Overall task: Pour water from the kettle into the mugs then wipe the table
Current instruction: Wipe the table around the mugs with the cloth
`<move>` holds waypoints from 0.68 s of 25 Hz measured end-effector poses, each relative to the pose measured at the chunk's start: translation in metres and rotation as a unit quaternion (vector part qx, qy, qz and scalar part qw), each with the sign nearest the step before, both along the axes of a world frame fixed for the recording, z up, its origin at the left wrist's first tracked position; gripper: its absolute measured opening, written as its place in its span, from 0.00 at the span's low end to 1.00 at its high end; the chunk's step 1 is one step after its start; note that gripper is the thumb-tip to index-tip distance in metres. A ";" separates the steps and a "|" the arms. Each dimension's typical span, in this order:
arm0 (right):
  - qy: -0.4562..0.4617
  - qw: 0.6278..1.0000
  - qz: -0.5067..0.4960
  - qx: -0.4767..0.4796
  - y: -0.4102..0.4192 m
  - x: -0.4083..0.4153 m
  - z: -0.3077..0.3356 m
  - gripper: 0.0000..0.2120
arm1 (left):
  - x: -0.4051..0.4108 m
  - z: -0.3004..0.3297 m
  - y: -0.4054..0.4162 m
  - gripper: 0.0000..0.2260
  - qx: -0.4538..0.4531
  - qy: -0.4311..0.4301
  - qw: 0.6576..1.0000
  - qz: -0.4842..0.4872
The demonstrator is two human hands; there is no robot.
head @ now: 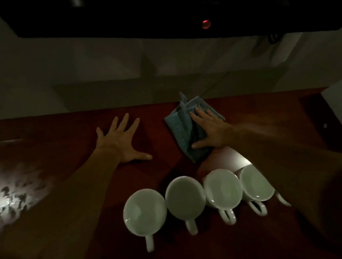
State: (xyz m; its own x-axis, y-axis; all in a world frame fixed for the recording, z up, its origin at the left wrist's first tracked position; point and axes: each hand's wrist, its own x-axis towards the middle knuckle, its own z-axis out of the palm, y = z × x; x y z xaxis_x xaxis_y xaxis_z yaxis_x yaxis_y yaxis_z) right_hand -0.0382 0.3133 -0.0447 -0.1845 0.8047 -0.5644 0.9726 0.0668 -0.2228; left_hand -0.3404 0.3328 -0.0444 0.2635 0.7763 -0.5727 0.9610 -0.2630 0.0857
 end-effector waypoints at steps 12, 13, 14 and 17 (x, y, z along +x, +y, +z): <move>0.023 0.992 0.124 -0.011 0.007 -0.109 0.002 0.55 | -0.075 0.010 -0.024 0.63 -0.035 0.053 0.997 0.044; 0.026 0.993 0.117 -0.010 0.006 -0.093 0.002 0.56 | -0.069 0.014 -0.020 0.64 -0.036 0.062 0.997 0.031; 0.026 0.994 0.107 -0.009 0.005 -0.072 0.002 0.57 | -0.060 0.017 -0.015 0.64 -0.040 0.073 0.996 0.012; 0.011 0.998 0.055 -0.015 -0.005 0.019 0.003 0.59 | -0.038 0.021 -0.001 0.67 -0.065 0.098 0.993 -0.023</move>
State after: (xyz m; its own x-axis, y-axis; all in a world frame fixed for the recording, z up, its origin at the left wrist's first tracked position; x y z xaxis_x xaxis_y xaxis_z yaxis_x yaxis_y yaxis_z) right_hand -0.0194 0.3087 -0.0421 -0.2826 0.7613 -0.5835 0.9549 0.1652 -0.2469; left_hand -0.3786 0.3313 -0.0233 0.1705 0.6818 -0.7114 0.9495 -0.3066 -0.0664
